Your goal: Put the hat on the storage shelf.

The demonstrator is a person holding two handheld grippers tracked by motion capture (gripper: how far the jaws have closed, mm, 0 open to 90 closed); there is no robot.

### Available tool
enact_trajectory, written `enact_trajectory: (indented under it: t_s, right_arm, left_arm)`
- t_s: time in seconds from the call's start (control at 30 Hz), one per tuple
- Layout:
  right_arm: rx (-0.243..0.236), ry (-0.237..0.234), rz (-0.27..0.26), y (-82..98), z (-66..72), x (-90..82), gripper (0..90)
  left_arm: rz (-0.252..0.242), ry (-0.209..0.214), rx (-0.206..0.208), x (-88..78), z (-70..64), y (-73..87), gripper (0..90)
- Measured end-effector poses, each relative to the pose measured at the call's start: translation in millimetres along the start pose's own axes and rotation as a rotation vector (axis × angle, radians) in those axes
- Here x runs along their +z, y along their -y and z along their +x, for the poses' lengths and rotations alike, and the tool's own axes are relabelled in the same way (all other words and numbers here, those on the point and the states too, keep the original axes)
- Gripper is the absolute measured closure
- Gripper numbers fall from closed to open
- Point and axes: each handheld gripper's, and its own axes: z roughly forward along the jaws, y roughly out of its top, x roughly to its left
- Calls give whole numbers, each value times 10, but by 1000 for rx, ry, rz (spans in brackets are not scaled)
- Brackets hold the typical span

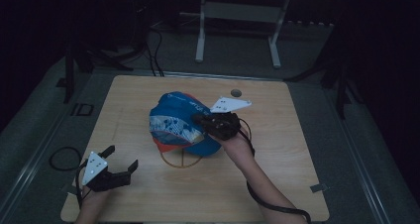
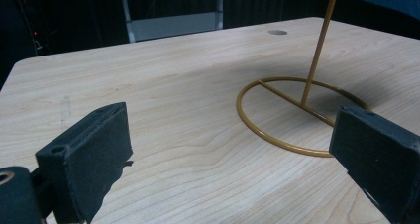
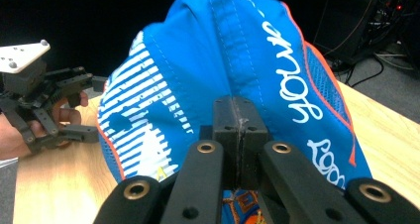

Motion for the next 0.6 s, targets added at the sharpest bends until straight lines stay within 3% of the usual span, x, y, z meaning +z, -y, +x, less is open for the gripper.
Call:
enact_trajectory:
  t_s: [0.1, 0.33, 0.4, 0.43, 0.5, 0.6]
  right_arm:
    - [8, -11, -11, 13, -17, -15, 881]
    - [19, -34, -53, -18, -15, -95, 760]
    - [24, -43, -71, -28, -10, -132, 670]
    - [27, -39, -82, -30, -3, -156, 563]
    - [26, -45, -87, -30, -1, -168, 538]
    - [20, -60, -106, -11, -10, -209, 396]
  left_arm:
    - [1, 1, 0, 5, 4, 3, 31]
    - [6, 3, 0, 15, -7, 12, 31]
    - [2, 7, -2, 14, -8, 12, 32]
    - [1, 6, -3, 14, -8, 12, 31]
    - [-2, 8, -3, 11, -8, 12, 31]
    - [-4, 9, -4, 12, -9, 14, 31]
